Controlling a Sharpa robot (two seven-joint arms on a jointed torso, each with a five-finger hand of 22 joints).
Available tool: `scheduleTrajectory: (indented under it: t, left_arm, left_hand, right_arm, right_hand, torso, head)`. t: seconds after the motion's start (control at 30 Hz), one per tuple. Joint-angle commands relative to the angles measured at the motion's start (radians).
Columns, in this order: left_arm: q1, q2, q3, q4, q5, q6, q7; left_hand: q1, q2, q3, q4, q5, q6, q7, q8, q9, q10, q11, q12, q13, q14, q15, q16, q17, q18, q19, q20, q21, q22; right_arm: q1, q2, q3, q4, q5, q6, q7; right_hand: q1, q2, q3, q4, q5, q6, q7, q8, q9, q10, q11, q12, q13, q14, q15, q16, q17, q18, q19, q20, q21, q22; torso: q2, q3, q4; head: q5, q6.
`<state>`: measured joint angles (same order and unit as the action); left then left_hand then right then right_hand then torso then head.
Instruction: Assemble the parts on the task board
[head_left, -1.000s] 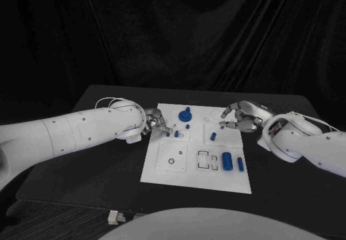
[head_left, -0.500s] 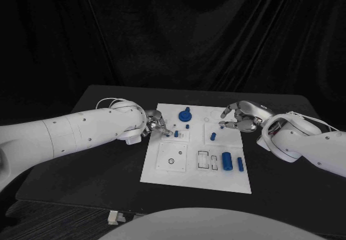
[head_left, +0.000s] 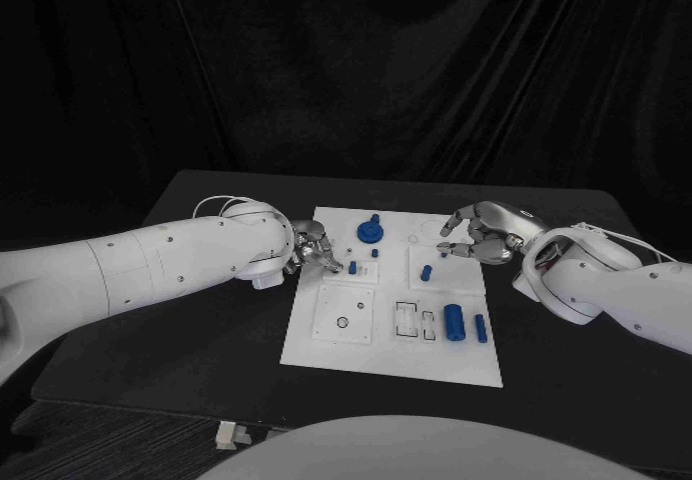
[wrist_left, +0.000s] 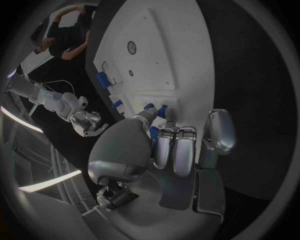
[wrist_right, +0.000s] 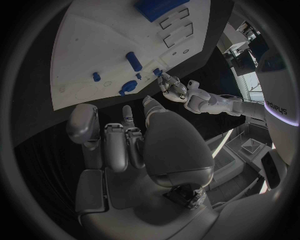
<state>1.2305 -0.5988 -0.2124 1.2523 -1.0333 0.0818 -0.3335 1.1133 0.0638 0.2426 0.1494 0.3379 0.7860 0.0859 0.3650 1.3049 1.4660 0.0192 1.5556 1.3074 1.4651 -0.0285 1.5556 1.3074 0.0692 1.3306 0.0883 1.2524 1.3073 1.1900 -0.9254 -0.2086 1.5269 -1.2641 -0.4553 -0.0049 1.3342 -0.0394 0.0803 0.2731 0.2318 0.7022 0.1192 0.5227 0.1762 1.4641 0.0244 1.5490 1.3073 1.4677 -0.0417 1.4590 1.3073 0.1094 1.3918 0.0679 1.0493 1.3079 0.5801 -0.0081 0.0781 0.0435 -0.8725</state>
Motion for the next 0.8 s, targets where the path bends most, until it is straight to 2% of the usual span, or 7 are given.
scheduleTrajectory:
  t: [0.03,0.13,0.2,0.3,0.43,0.63,0.8]
  left_arm:
    - [-0.003,0.003,0.000,-0.001,0.002,-0.019,0.035]
    - [-0.003,0.004,0.000,-0.002,0.002,-0.022,0.043]
    - [-0.003,0.004,0.000,-0.002,0.002,-0.024,0.048]
    - [-0.004,0.004,0.000,-0.003,0.002,-0.027,0.054]
    - [-0.005,0.002,0.000,-0.002,0.002,-0.042,0.072]
    - [-0.005,0.003,0.000,0.000,0.002,-0.052,0.076]
    - [-0.006,0.002,0.000,-0.001,0.002,-0.049,0.063]
  left_hand:
    - [-0.010,0.009,0.014,0.011,0.006,-0.009,0.001,-0.007,-0.001,0.071,0.002,-0.007,0.237,0.065,0.007,-0.004,0.218,0.013,-0.011,0.001,-0.010,0.154]
    - [-0.013,0.012,0.027,0.015,0.015,-0.013,0.001,-0.008,-0.001,0.068,0.003,-0.009,0.235,0.063,0.008,-0.004,0.216,0.014,-0.015,0.002,-0.013,0.153]
    - [-0.011,0.013,0.044,0.013,0.040,-0.015,0.001,-0.007,0.001,0.066,0.004,-0.011,0.234,0.062,0.009,-0.005,0.215,0.015,-0.018,0.003,-0.015,0.152]
    - [-0.009,0.012,0.065,0.011,0.059,-0.016,0.001,-0.004,0.003,0.065,0.003,-0.011,0.233,0.061,0.009,-0.005,0.214,0.015,-0.019,0.003,-0.015,0.152]
    - [0.009,-0.005,0.145,-0.026,0.109,0.000,-0.004,0.004,0.002,0.064,-0.001,-0.011,0.233,0.061,0.005,-0.004,0.215,0.016,-0.020,0.001,-0.014,0.152]
    - [0.012,-0.039,0.241,-0.085,0.149,0.029,-0.008,0.002,-0.019,0.069,-0.006,-0.009,0.236,0.063,0.000,-0.003,0.217,0.014,-0.014,-0.004,-0.003,0.155]
    - [-0.006,-0.059,0.284,-0.112,0.148,0.049,-0.011,0.002,-0.033,0.072,-0.009,-0.007,0.238,0.067,-0.003,-0.002,0.220,0.012,-0.006,-0.007,0.006,0.157]
  right_arm:
    - [-0.002,0.000,0.001,0.000,-0.001,0.001,-0.016]
    - [-0.002,0.000,0.001,0.000,-0.001,0.001,-0.017]
    - [-0.002,0.000,0.001,0.000,-0.001,0.001,-0.018]
    - [-0.002,0.000,0.001,0.000,-0.001,0.000,-0.018]
    - [-0.002,0.001,0.001,0.000,-0.001,-0.001,-0.018]
    - [-0.003,0.002,0.001,-0.001,-0.001,-0.001,-0.019]
    - [-0.004,0.003,0.001,-0.001,-0.001,0.000,-0.020]
  right_hand:
    - [0.001,0.007,0.000,0.006,0.004,0.008,0.000,-0.001,-0.001,0.071,0.007,-0.002,0.228,0.058,0.007,-0.006,0.155,-0.011,-0.002,0.005,-0.005,0.132]
    - [0.001,0.007,0.001,0.006,0.005,0.009,0.000,-0.001,-0.002,0.070,0.007,-0.002,0.227,0.057,0.007,-0.007,0.154,-0.011,-0.002,0.005,-0.005,0.132]
    - [0.001,0.007,0.001,0.006,0.005,0.009,0.000,-0.001,-0.002,0.070,0.007,-0.002,0.227,0.057,0.007,-0.007,0.154,-0.011,-0.002,0.005,-0.005,0.132]
    - [0.001,0.008,0.001,0.007,0.006,0.009,0.000,-0.001,-0.002,0.071,0.007,-0.002,0.227,0.058,0.007,-0.007,0.154,-0.010,-0.002,0.005,-0.006,0.132]
    - [0.001,0.008,0.001,0.006,0.006,0.010,0.000,-0.001,-0.002,0.070,0.007,-0.002,0.227,0.057,0.007,-0.007,0.154,-0.010,-0.002,0.005,-0.007,0.132]
    - [0.001,0.009,0.001,0.006,0.006,0.010,-0.001,0.000,-0.002,0.070,0.007,-0.002,0.227,0.057,0.008,-0.007,0.154,-0.010,-0.002,0.006,-0.006,0.132]
    - [0.001,0.009,0.001,0.006,0.006,0.010,-0.001,0.000,-0.002,0.070,0.007,-0.002,0.227,0.057,0.008,-0.007,0.154,-0.010,-0.002,0.006,-0.006,0.132]
  torso:
    - [0.000,0.0000,0.0002]
    - [0.000,-0.0002,0.0001]
    - [0.000,-0.0004,0.0000]
    - [0.000,-0.0004,-0.0002]
    - [0.000,-0.0003,-0.0001]
    - [0.000,0.0004,-0.0003]
    - [0.000,0.0002,-0.0004]
  head:
    - [0.001,0.000]
    - [0.001,0.000]
    - [0.000,0.000]
    - [0.000,0.000]
    - [-0.001,0.000]
    - [0.000,0.000]
    - [-0.001,0.000]
